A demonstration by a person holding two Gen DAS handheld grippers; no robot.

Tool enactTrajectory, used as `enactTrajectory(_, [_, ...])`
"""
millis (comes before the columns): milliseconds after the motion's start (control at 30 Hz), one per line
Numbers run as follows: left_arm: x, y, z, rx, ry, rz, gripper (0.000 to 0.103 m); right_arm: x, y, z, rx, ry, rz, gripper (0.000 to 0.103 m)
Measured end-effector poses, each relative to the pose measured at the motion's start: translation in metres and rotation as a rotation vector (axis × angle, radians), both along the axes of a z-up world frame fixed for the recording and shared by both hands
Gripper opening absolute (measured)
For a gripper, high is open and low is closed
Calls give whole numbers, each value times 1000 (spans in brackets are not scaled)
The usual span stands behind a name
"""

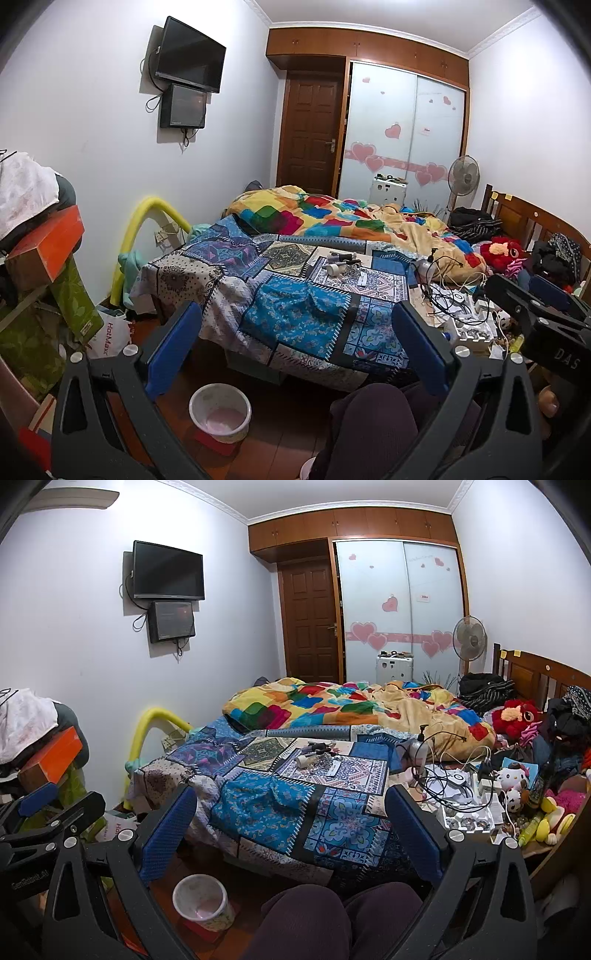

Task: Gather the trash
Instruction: 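Move both tools toward the small items on the bed cover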

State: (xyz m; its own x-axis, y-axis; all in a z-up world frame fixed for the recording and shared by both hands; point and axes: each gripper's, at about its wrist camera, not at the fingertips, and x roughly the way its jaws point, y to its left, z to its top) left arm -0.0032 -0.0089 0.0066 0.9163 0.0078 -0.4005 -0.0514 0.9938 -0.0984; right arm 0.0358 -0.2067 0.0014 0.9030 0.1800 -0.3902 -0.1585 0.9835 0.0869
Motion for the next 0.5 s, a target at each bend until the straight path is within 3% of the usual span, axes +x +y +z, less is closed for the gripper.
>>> enactTrajectory(500, [0, 11, -3, -12, -34, -6, 103, 0, 0, 0, -1, -1, 0, 101])
